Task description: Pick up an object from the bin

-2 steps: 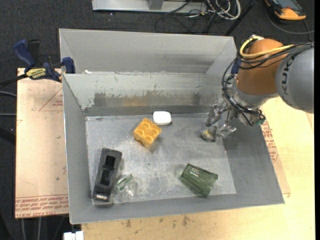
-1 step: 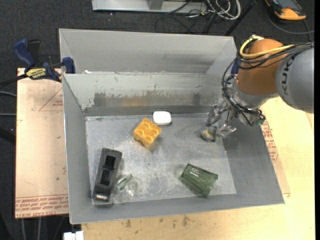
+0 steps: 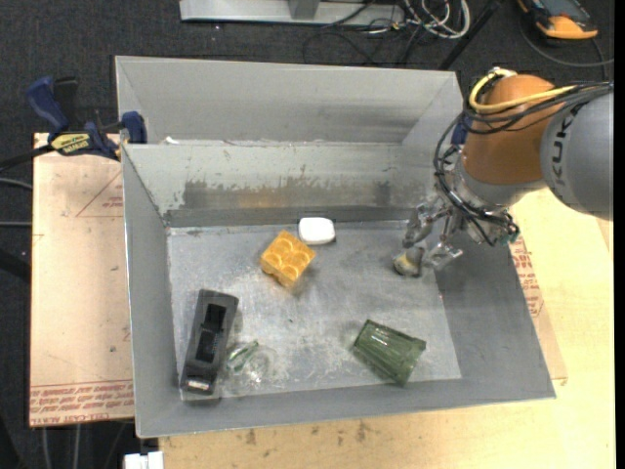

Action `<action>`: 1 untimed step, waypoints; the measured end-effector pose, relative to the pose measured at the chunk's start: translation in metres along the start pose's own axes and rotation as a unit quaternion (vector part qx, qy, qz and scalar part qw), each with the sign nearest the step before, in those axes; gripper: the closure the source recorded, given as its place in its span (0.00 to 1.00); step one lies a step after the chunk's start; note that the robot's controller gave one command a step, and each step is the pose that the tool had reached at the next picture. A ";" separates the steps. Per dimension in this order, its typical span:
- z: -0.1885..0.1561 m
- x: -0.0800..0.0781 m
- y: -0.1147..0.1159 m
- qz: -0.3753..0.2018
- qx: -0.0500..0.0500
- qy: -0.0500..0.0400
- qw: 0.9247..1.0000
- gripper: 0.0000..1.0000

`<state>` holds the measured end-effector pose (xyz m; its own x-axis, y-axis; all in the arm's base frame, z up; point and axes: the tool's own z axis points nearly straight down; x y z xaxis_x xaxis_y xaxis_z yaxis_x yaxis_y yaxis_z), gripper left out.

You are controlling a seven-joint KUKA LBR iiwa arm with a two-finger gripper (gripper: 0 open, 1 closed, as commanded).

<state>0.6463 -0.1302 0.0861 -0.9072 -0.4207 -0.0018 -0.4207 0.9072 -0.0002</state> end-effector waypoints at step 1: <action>-0.016 0.001 0.001 0.000 -0.002 0.002 1.000 1.00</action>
Offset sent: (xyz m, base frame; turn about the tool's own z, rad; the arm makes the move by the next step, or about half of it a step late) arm 0.0001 -0.0001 0.0002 0.0000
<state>0.6447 -0.1294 0.1021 -0.9070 -0.4211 0.0022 -0.4211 0.9070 0.0033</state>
